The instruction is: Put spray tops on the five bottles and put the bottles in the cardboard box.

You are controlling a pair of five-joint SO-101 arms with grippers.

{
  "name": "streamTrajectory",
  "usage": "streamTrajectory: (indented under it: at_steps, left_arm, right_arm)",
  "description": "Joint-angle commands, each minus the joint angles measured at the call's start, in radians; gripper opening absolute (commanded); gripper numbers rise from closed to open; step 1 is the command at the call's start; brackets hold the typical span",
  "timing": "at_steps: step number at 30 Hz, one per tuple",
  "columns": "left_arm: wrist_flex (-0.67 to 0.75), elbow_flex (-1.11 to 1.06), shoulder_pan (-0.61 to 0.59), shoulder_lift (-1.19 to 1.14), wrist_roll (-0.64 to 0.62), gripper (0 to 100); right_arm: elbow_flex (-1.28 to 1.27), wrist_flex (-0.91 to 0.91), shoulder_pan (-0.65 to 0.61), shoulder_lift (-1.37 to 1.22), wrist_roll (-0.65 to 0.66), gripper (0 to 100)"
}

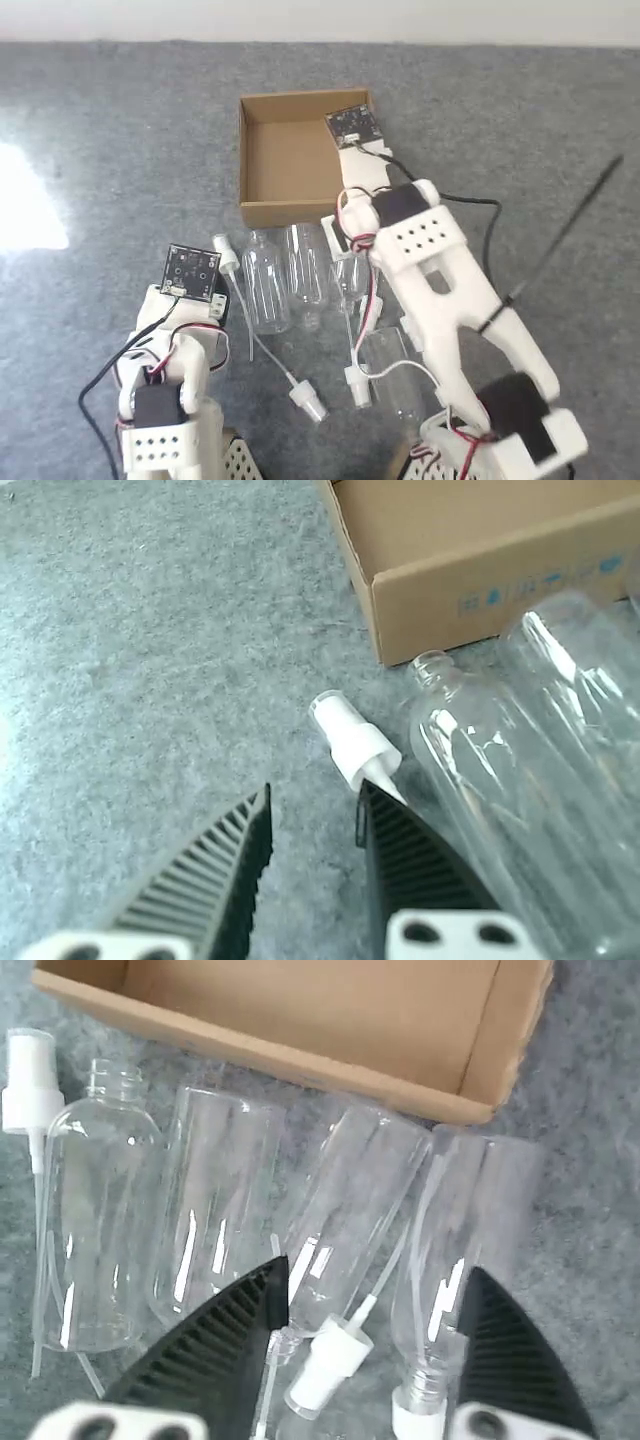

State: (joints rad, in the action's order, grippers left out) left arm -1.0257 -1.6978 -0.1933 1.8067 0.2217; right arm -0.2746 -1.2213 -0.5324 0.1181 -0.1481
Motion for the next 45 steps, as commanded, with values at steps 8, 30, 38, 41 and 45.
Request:
streamTrajectory:
  at_steps: [8,30,38,41,45]
  left_arm:
    - [0.026,0.012,-0.006,0.012,0.008,13]
    - [0.021,0.012,-0.005,0.012,0.008,13]
    - [0.02,0.012,-0.005,0.012,0.008,13]
    - [0.02,0.012,-0.005,0.012,0.008,13]
    - [0.02,0.012,-0.005,0.012,0.008,13]
  right_arm:
    - [0.141,0.022,-0.059,-0.15,-0.026,29.6]
    - [0.292,0.021,-0.056,-0.46,-0.095,27.4]
    - [0.292,0.012,-0.005,-0.46,-0.095,13.1]
    - [0.292,0.012,0.019,-0.447,-0.092,8.2]
    - [0.29,0.01,0.018,-0.397,-0.087,2.4]
